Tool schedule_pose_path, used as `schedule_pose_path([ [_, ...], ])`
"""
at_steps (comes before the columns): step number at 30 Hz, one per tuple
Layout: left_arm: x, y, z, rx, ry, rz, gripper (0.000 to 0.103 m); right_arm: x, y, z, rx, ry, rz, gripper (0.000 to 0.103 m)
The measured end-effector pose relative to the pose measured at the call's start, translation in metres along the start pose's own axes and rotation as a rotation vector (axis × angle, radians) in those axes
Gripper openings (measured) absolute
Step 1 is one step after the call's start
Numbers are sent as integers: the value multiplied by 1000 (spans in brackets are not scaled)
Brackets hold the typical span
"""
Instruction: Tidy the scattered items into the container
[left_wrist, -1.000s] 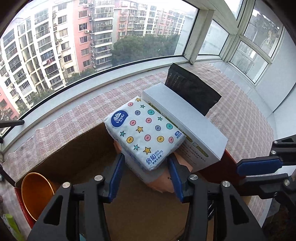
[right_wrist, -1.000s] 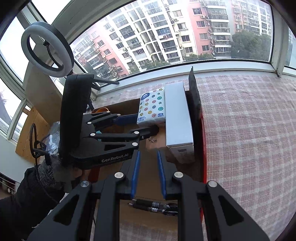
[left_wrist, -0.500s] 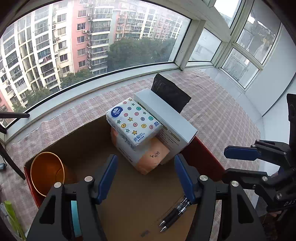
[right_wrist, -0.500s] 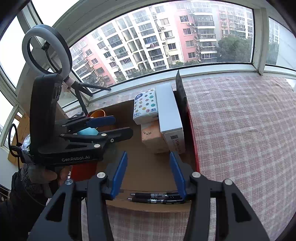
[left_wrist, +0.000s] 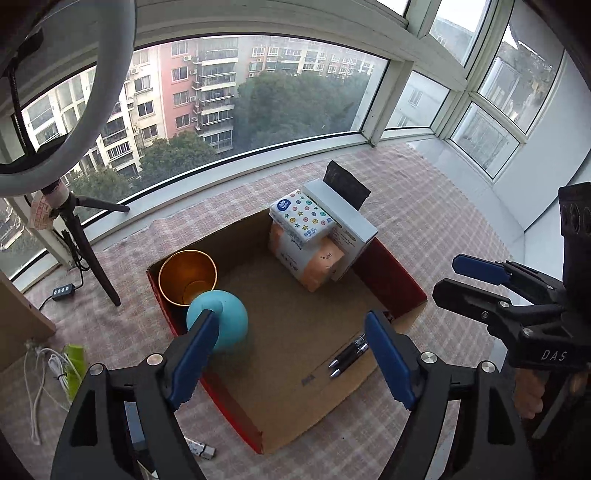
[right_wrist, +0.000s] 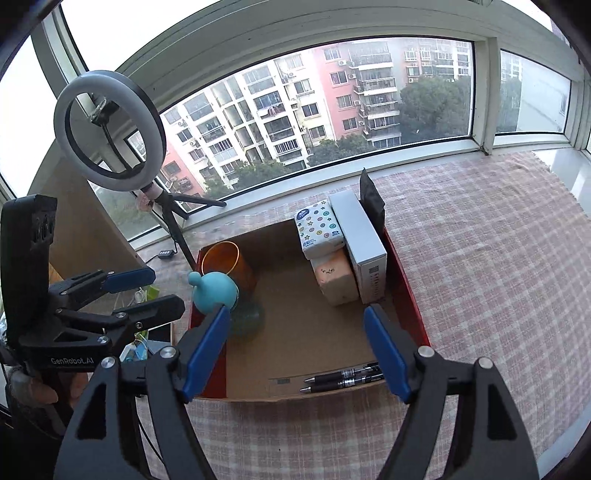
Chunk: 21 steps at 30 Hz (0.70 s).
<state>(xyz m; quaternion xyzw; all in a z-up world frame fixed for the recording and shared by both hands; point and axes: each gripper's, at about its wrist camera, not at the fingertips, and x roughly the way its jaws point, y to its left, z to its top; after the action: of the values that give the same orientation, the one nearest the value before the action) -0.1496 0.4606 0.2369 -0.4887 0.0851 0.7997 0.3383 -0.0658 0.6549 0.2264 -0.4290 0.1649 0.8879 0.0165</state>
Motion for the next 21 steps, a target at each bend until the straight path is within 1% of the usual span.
schedule_pose_path([
  [2, -11, 8, -6, -9, -1, 19, 80, -3, 10, 0, 3, -4, -14, 74],
  [5, -19, 11, -12, -1, -5, 47, 80, -5, 25, -1, -21, -5, -96, 74],
  [8, -27, 12, -17, 3, 7, 59, 80, -7, 37, -1, -46, -7, -172, 74],
  [9, -29, 11, -18, 6, 10, 66, 80, -7, 40, -1, -50, -2, -183, 74],
  [14, -44, 3, -19, 34, 24, 113, 80, -10, 51, -2, -68, 13, -208, 74],
  [18, -57, -5, -20, 57, 3, 118, 80, -16, 61, -4, -87, 5, -217, 74],
  [21, -64, -9, -23, 55, -7, 104, 80, -19, 66, -7, -94, -6, -227, 74],
])
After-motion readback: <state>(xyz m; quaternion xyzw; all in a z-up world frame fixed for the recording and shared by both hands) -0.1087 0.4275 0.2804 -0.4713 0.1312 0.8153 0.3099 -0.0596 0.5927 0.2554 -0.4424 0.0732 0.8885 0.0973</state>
